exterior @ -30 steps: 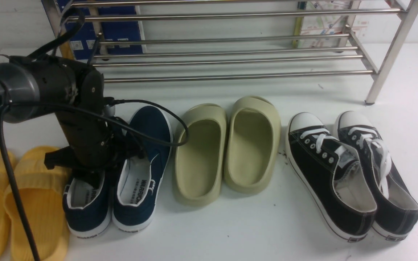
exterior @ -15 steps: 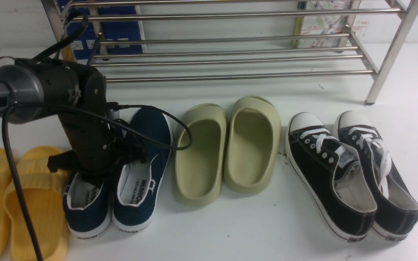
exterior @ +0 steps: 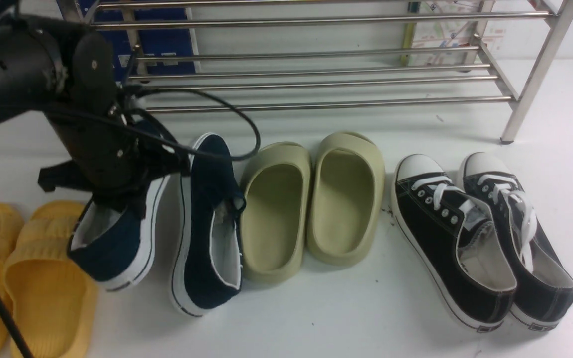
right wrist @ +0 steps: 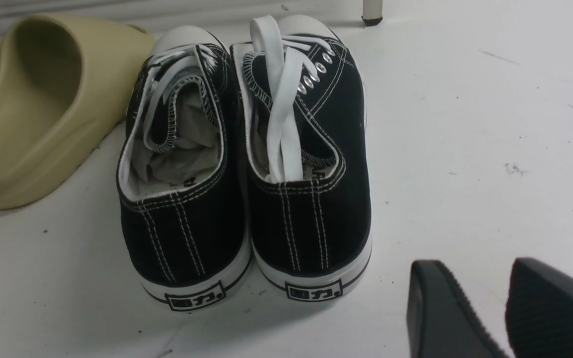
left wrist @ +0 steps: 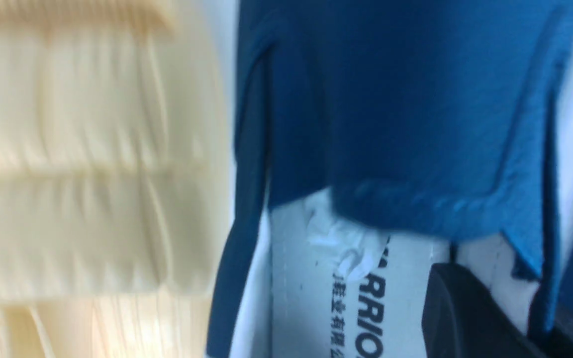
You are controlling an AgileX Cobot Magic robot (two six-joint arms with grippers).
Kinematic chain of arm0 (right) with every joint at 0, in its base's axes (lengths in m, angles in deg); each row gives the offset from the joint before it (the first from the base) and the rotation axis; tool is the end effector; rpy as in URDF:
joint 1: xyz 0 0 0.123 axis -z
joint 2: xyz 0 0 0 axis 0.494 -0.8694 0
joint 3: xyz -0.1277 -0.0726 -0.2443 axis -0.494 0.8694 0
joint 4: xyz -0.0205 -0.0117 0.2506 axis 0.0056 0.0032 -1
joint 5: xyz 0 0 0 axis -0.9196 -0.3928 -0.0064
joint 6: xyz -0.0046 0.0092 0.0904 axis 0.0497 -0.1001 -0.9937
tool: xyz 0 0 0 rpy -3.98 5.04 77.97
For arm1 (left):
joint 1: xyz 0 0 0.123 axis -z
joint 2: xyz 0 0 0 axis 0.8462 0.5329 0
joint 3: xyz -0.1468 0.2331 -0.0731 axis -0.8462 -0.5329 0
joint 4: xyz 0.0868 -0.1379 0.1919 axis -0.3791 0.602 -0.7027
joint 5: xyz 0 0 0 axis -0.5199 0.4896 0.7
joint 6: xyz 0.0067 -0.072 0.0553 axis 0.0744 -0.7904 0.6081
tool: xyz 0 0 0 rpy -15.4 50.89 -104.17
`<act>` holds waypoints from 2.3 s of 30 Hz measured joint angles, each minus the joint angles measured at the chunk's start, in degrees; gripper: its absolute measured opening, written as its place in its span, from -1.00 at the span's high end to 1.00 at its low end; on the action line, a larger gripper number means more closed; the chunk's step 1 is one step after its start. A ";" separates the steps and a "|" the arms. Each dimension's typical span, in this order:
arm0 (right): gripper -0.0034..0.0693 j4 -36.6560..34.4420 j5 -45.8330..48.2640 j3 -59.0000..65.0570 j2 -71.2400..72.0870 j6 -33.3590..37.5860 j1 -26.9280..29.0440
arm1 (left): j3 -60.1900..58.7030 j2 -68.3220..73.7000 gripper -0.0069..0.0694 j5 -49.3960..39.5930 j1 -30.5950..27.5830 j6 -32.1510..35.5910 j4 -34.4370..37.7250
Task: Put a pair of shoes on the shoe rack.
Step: Use the left arm to put a shoe into the shoe rack
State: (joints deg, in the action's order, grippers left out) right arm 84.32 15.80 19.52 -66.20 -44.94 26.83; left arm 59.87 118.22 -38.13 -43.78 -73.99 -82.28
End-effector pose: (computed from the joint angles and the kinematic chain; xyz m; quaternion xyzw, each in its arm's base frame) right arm 0.0520 0.0020 0.1734 0.0471 0.8056 0.0597 0.5876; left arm 0.3317 -0.0792 0.2752 -0.0803 0.9858 -0.0282 0.1450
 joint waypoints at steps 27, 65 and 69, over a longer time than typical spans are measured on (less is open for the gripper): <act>0.23 0.00 0.00 0.00 0.00 0.00 0.00 | 24.78 14.85 0.82 -3.19 0.00 3.61 -2.72; 0.23 0.00 0.00 0.00 0.00 0.00 0.00 | 47.74 32.53 0.76 -0.09 0.00 3.42 -12.25; 0.23 0.00 0.00 0.00 0.00 0.00 0.00 | 47.74 33.34 0.52 1.26 0.00 1.66 -12.84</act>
State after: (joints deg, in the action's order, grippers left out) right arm 84.32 15.80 19.52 -66.20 -44.94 26.83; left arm 107.61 151.55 -36.87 -43.78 -72.33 -95.12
